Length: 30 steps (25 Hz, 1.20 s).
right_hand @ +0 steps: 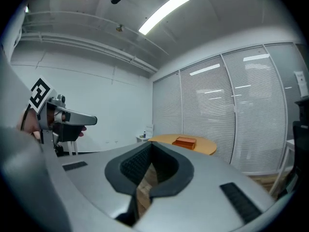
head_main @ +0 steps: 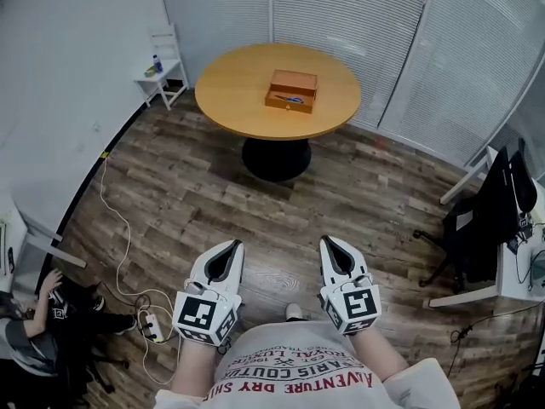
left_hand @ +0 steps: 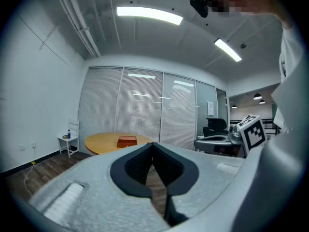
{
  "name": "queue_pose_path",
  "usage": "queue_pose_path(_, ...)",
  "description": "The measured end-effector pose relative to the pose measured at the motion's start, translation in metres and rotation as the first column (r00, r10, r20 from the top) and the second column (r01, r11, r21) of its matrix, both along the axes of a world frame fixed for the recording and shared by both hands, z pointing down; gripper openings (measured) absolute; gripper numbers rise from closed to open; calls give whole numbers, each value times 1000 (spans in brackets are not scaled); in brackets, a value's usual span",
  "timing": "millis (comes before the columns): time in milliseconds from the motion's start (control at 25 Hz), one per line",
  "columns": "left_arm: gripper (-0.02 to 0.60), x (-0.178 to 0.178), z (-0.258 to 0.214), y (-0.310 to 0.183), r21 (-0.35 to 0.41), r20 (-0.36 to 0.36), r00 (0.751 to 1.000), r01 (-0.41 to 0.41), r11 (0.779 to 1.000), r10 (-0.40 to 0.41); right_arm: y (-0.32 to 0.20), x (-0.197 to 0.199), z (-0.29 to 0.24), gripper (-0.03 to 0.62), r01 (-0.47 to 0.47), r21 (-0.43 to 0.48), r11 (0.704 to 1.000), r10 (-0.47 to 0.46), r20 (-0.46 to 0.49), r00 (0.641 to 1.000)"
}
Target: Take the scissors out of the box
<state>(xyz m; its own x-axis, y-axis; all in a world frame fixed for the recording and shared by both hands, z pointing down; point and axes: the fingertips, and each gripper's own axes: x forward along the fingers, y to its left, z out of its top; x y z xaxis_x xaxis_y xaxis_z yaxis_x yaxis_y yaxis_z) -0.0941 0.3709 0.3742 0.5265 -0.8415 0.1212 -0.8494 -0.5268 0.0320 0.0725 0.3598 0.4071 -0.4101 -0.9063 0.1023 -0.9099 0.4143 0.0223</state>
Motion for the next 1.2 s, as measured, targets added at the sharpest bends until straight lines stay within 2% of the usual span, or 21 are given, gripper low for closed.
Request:
queue_pose_path(280, 9, 45, 7, -49, -15, -28, 998, 49, 999, -50, -58, 35, 11, 8, 71, -57, 996, -71, -8, 997)
queue_pose_path(480, 9, 66, 19, -80, -62, 22, 999, 31, 998, -30, -94, 41, 15, 8, 93, -72, 993, -92, 22, 996)
queue_pose_path(800, 9, 64, 29, -161, -71, -8, 1000, 8, 997, -8, -164, 46, 34, 8, 46, -113, 992, -45, 11, 999)
queue_pose_path(1000, 9, 63, 28, -239, -61, -19, 999, -51, 997, 50, -234, 46, 34, 8, -12, -116, 993, 12, -4, 1000)
queue_pose_path(1200, 9, 47, 11, -330, -37, -26, 995, -93, 995, 92, -315, 31, 19, 8, -53, -99, 994, 51, -20, 998)
